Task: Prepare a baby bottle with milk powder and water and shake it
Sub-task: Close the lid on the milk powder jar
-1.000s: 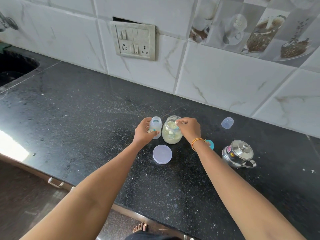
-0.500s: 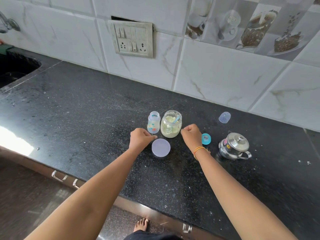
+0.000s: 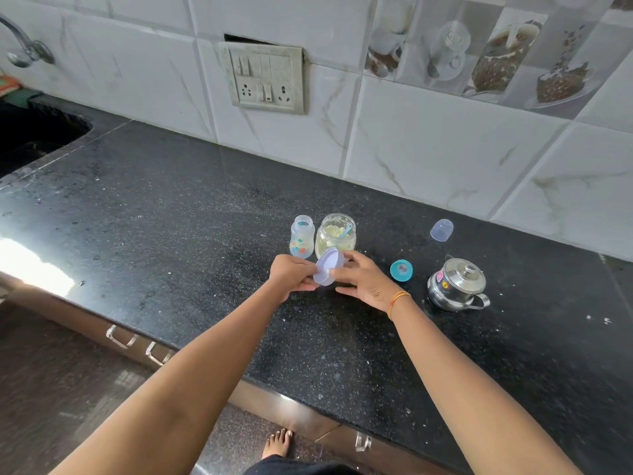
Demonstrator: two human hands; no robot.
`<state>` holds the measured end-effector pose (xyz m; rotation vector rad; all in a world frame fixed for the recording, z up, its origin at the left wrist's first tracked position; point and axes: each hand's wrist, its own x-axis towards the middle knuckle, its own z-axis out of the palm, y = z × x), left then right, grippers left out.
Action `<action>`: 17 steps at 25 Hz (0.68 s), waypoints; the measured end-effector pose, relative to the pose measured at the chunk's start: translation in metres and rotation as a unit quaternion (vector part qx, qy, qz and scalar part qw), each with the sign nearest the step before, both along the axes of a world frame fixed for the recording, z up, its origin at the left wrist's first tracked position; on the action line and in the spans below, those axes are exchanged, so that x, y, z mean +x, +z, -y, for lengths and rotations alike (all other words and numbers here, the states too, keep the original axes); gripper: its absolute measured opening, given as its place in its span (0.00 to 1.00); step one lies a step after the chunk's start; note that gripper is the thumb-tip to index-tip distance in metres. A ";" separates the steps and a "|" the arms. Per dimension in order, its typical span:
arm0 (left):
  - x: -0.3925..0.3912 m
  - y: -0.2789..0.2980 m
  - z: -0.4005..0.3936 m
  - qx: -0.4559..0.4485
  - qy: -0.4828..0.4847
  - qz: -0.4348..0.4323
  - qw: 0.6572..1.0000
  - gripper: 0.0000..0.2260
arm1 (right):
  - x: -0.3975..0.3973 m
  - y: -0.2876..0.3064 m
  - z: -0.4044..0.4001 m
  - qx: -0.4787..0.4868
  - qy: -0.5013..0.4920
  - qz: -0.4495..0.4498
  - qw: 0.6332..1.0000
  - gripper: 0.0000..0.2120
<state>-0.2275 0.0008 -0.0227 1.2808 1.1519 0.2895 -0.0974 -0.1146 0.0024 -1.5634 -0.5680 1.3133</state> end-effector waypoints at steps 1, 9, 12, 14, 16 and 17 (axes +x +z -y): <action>0.002 0.002 0.003 -0.005 -0.011 0.028 1.000 0.04 | 0.003 0.005 0.002 0.021 -0.008 -0.054 0.998 0.24; 0.022 0.011 0.010 0.143 0.037 0.070 0.987 0.09 | 0.015 0.042 -0.003 0.078 -0.044 0.040 0.995 0.19; 0.023 0.010 0.012 0.256 0.058 0.006 0.965 0.11 | 0.023 0.054 -0.016 0.073 -0.048 0.260 0.962 0.23; 0.024 0.012 0.015 0.271 0.021 -0.012 0.962 0.18 | 0.029 0.053 -0.026 0.043 0.003 0.426 0.903 0.30; 0.026 0.012 0.018 0.278 -0.015 -0.022 0.960 0.25 | 0.032 0.052 -0.035 0.013 0.050 0.500 0.865 0.37; 0.027 0.012 0.019 0.274 -0.023 -0.021 0.961 0.27 | 0.033 0.051 -0.040 0.004 0.066 0.523 0.850 0.38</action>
